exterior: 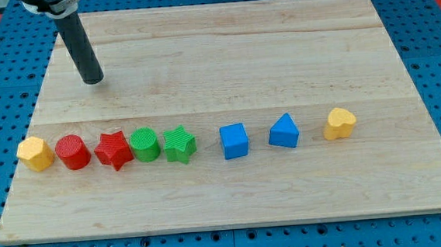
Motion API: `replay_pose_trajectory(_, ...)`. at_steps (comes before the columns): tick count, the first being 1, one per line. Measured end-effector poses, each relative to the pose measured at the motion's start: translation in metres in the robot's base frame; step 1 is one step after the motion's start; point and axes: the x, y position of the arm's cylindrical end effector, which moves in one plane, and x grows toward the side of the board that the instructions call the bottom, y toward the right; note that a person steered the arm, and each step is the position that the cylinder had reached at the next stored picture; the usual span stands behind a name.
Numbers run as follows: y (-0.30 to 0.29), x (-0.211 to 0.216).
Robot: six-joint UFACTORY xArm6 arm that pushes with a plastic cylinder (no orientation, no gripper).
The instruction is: Point your arm closer to the yellow hexagon
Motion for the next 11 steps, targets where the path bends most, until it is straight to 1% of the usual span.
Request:
replay_pose_trajectory(1, 0.002, 0.0)
replay_pose_trajectory(2, 0.03, -0.003)
replay_pose_trajectory(3, 0.155, -0.025)
replay_pose_trajectory(4, 0.241, -0.018)
replay_pose_trajectory(5, 0.181, 0.002)
replay_pose_trajectory(6, 0.073, 0.023)
replay_pose_trajectory(7, -0.054, 0.048)
replay_pose_trajectory(8, -0.1, 0.058)
replay_pose_trajectory(10, -0.104, 0.07)
replay_pose_trajectory(11, -0.105, 0.096)
